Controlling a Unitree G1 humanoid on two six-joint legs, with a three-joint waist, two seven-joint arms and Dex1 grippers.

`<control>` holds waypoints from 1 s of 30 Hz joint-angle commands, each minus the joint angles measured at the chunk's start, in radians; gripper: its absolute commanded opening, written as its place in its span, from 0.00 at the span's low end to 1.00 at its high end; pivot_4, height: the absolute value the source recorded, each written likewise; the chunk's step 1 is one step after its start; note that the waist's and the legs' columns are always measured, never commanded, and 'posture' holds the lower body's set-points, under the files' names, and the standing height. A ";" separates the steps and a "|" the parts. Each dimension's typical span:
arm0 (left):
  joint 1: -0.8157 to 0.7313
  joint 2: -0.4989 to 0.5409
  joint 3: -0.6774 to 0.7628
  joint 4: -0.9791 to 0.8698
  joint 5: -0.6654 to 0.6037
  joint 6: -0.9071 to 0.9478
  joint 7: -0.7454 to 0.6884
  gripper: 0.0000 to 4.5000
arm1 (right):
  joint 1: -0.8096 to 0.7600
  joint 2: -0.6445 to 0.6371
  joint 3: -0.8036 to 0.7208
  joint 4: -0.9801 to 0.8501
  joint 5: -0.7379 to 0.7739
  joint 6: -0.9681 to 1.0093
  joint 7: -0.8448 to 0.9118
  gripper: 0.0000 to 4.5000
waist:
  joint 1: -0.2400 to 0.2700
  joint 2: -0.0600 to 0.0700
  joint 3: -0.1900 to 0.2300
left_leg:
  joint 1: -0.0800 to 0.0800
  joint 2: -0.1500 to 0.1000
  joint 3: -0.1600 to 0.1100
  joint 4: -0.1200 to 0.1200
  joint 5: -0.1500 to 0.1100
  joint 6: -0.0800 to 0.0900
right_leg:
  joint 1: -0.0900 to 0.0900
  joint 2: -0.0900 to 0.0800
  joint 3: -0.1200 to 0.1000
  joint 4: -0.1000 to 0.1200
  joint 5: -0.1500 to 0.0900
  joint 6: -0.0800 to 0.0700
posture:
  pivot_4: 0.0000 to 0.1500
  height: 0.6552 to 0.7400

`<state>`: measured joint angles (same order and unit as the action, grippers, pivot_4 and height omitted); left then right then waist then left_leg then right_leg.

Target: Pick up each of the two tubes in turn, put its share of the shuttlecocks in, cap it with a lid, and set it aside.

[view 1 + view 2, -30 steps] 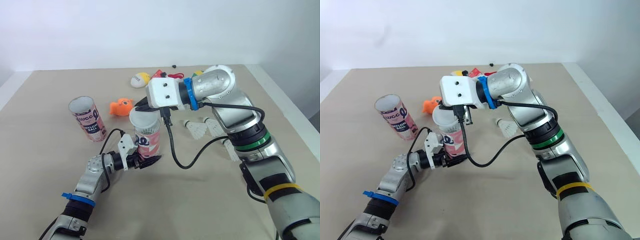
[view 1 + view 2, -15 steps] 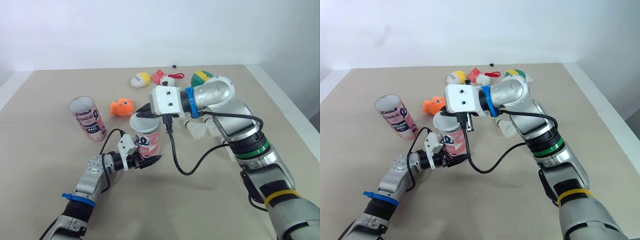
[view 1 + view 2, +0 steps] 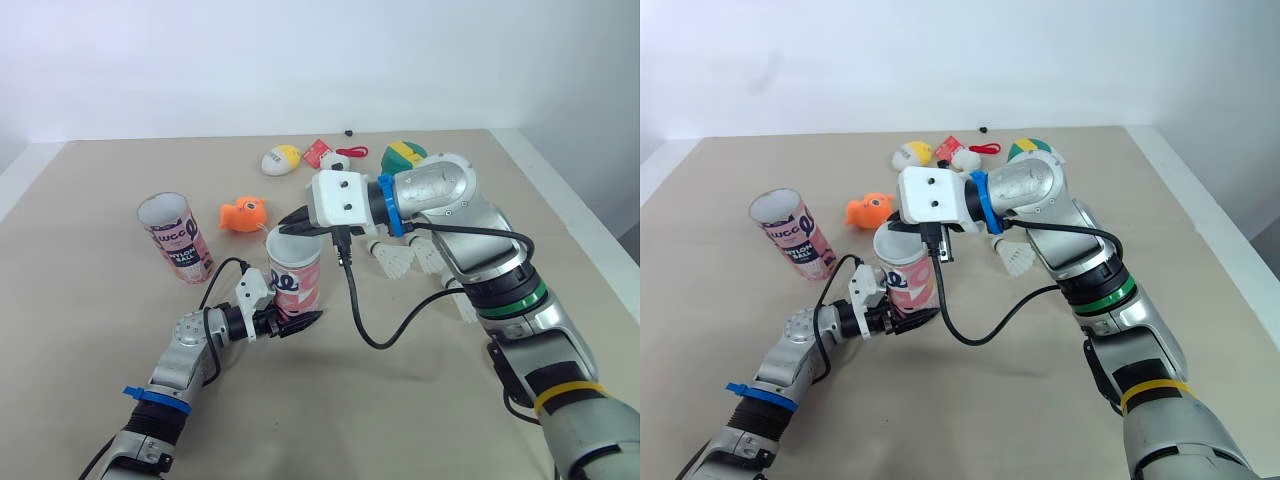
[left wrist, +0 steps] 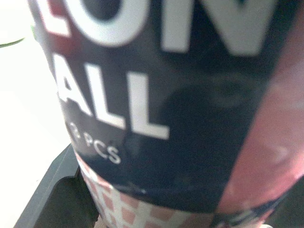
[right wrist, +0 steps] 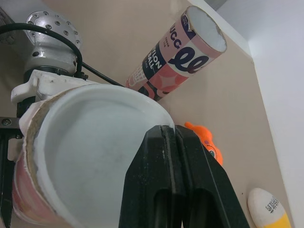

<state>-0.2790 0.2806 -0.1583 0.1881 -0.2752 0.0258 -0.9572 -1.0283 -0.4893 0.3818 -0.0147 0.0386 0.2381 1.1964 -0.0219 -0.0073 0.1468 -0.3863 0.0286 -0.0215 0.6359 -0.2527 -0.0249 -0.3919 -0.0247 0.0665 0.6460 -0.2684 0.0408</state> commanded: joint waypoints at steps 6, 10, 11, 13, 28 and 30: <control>0.047 0.004 -0.042 0.077 0.042 0.059 0.013 0.78 | -0.014 0.005 -0.016 -0.046 0.018 0.009 0.007 0.01 | 0.000 0.000 0.000 | 0.000 0.000 0.000 0.000 0.000 0.000 | 0.000 0.000 0.000 0.000 0.000 0.000 | 1.00 1.00; 0.049 0.003 -0.042 0.075 0.042 0.060 0.014 0.78 | -0.017 0.010 -0.001 -0.043 0.011 0.004 0.013 0.01 | 0.000 0.000 0.000 | 0.000 0.000 0.000 0.000 0.000 0.000 | 0.000 0.000 0.000 0.000 0.000 0.000 | 1.00 1.00; 0.050 0.002 -0.043 0.075 0.042 0.060 0.015 0.78 | -0.018 0.012 0.002 -0.042 0.009 0.003 0.015 0.01 | 0.000 0.000 0.000 | 0.000 0.000 0.000 0.000 0.000 0.000 | 0.000 0.000 0.000 0.000 0.000 0.000 | 1.00 1.00; 0.051 0.002 -0.043 0.073 0.042 0.061 0.016 0.78 | -0.020 0.015 0.009 -0.038 0.006 -0.001 0.017 0.01 | 0.000 0.000 0.000 | 0.000 0.000 0.000 0.000 0.000 0.000 | 0.000 0.000 0.000 0.000 0.000 0.000 | 1.00 1.00; 0.054 -0.004 -0.047 0.074 0.042 0.062 0.024 0.78 | -0.039 0.043 0.012 0.001 -0.017 -0.023 0.032 0.01 | 0.000 0.000 0.000 | 0.000 0.000 0.000 0.000 0.000 0.000 | 0.000 0.000 0.000 0.001 0.001 -0.001 | 1.00 1.00; 0.054 -0.004 -0.047 0.076 0.042 0.060 0.024 0.78 | -0.045 0.046 0.009 0.007 -0.017 -0.023 0.031 0.17 | 0.000 0.001 0.000 | 0.001 0.000 0.000 0.000 0.000 0.000 | 0.000 0.000 0.000 0.001 0.001 -0.001 | 1.00 1.00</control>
<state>-0.2737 0.2798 -0.1578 0.1844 -0.2761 0.0258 -0.9468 -1.0390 -0.4577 0.3908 0.0064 0.0145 0.2304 1.2226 -0.0224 -0.0067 0.1464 -0.3858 0.0287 -0.0215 0.6363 -0.2526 -0.0249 -0.3914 -0.0243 0.0665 0.6466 -0.2677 0.0395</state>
